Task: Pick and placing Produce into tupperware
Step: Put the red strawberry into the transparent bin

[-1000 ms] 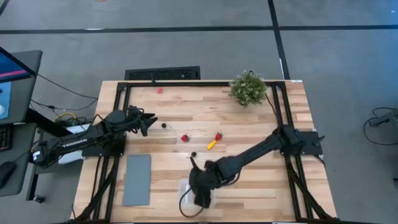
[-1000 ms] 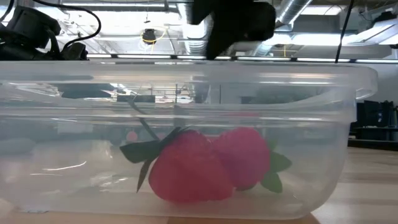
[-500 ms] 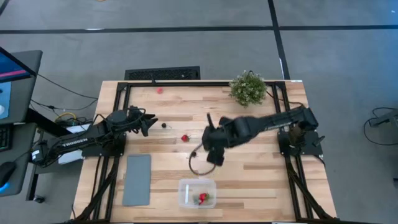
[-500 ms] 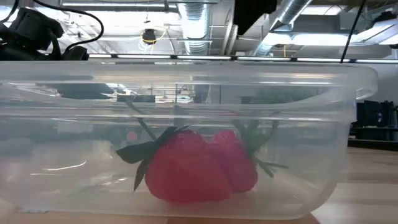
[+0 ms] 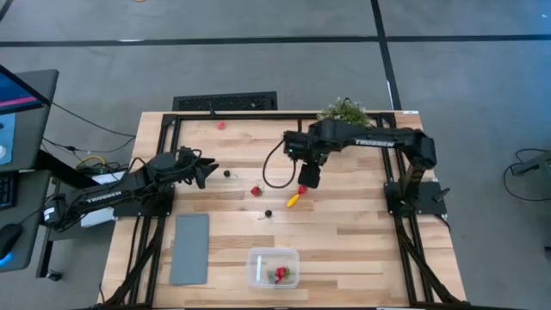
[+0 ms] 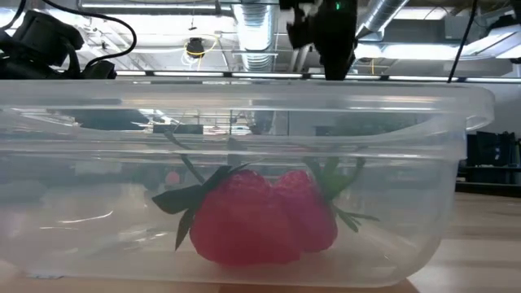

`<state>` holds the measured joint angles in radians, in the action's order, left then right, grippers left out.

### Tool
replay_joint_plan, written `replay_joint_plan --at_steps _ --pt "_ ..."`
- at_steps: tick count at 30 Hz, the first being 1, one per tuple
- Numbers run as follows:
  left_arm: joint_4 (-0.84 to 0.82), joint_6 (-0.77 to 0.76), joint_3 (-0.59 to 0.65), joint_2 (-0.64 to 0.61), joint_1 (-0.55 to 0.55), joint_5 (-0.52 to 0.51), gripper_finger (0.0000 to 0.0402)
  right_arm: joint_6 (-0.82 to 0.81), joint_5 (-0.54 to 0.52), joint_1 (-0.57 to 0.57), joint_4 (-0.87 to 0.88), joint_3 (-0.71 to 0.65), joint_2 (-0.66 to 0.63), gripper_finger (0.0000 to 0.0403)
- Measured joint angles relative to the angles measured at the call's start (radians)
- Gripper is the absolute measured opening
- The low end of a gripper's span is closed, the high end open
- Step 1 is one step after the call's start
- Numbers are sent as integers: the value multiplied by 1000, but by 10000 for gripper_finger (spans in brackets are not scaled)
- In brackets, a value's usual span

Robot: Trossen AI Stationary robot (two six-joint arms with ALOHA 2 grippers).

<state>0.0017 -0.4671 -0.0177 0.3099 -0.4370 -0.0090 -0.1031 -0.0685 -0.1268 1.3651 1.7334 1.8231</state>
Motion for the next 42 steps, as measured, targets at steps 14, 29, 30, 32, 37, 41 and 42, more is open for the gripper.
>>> replay_joint_plan --at_steps 14,29,30,32,37,41,42 --pt "0 -1 0 0 0 -5 163 217 46 -31 -234 -273 0 208" --pt "0 12 0 0 0 -5 163 268 150 -11 -307 -290 0 264" --pt "0 13 0 0 0 -5 163 268 150 -8 -312 -290 0 266" --pt "0 16 0 0 0 -5 163 279 150 1 -324 -290 0 269" --pt "0 18 0 0 0 -5 163 321 150 18 -358 -290 3 270" --pt "0 18 0 0 0 -5 163 336 148 22 -377 -290 38 270" --pt "0 18 0 0 0 -5 163 345 148 22 -379 -290 49 270"
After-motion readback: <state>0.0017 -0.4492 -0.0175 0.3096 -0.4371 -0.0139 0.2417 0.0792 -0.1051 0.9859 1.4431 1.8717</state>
